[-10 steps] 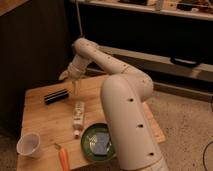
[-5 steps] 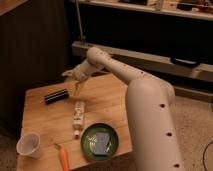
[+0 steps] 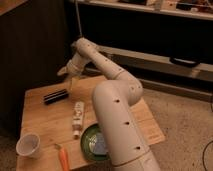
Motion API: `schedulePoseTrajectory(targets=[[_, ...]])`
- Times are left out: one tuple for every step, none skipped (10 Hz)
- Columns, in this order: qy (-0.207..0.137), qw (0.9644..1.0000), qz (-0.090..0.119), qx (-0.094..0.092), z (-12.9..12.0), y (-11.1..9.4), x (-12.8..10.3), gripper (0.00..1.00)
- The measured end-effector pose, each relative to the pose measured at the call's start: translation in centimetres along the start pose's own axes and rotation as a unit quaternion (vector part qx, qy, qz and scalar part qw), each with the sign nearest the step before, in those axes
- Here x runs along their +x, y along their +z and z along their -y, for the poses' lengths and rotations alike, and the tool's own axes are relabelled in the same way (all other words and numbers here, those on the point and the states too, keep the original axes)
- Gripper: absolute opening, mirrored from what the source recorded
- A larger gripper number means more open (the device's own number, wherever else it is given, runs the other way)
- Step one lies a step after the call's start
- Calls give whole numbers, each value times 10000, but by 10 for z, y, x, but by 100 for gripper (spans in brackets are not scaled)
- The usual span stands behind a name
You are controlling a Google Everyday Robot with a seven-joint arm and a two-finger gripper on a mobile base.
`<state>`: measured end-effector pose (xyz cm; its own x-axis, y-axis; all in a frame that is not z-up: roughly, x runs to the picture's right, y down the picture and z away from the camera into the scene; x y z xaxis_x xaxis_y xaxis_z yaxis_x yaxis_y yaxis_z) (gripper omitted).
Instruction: Place the eraser in the ceramic cup
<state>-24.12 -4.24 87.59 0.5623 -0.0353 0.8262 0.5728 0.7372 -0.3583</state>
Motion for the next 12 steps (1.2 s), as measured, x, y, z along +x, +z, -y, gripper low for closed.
schedulePoseTrajectory(targets=[[47,10000,7,-28,-2,3,3,80],[91,9999,-1,-69,-6,6,7,80],[105,9999,-14,-69,-9,11,8,80],[106,9999,-27,-67,-12,14,9,80],[77,10000,-43,-20,-15,18,10,80],[-29,9999,-21,121,-17,21,10,80],[-146,9994,30,296,-19,23,10,80],[-231,9986,76,474,-20,25,14,80],[-305,9977,139,586,-15,26,13,80],[-336,9974,196,599,-11,30,11,80],[-367,9979,246,471,0,33,8,80],[-366,9984,266,342,7,38,5,80]])
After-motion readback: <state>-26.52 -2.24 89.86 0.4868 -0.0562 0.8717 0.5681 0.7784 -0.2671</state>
